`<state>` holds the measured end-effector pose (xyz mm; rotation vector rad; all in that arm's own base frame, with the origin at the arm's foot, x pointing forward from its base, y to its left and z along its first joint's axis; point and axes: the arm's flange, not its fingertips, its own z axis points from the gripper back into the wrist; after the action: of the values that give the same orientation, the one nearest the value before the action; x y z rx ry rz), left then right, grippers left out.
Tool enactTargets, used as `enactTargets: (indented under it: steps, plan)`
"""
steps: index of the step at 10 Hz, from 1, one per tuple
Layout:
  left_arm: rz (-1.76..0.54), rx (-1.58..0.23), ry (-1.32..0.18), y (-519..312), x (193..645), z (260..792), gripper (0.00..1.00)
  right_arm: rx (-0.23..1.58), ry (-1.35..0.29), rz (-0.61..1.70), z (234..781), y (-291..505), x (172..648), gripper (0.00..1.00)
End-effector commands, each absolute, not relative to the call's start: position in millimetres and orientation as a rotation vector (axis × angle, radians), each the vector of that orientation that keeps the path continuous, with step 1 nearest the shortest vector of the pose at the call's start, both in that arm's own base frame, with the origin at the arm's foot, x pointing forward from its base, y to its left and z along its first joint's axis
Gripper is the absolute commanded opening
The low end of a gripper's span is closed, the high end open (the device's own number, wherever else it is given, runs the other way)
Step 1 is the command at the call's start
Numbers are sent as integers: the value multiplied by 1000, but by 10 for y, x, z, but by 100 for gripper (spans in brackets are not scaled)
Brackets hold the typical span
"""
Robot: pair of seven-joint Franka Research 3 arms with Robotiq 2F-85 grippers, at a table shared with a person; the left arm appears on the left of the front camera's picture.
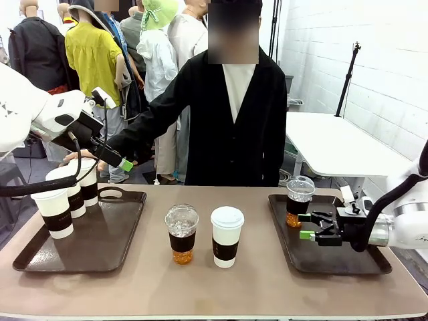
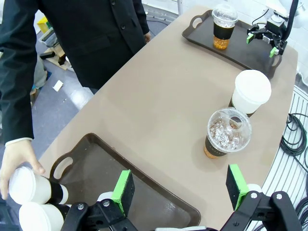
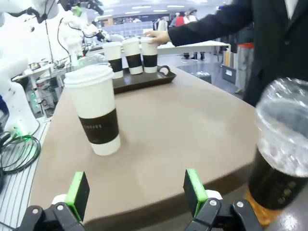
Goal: Distribute the coffee onto the tray.
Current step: Pick up another iced Americano from the middle of the table and place it on the right Handle tray.
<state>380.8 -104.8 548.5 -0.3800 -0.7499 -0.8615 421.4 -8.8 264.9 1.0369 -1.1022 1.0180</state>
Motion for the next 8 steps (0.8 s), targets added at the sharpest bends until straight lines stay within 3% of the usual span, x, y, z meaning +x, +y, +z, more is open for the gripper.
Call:
enactTargets:
  steps: [1, 8]
  plan:
    - [-861, -389, -745, -1032, 3813, 5476, 100, 1016, -1116, 1087, 2657, 71, 4095, 100]
    - [-861, -389, -745, -1032, 3813, 5476, 100, 1094, -1078, 1191, 2546, 360, 4149, 100]
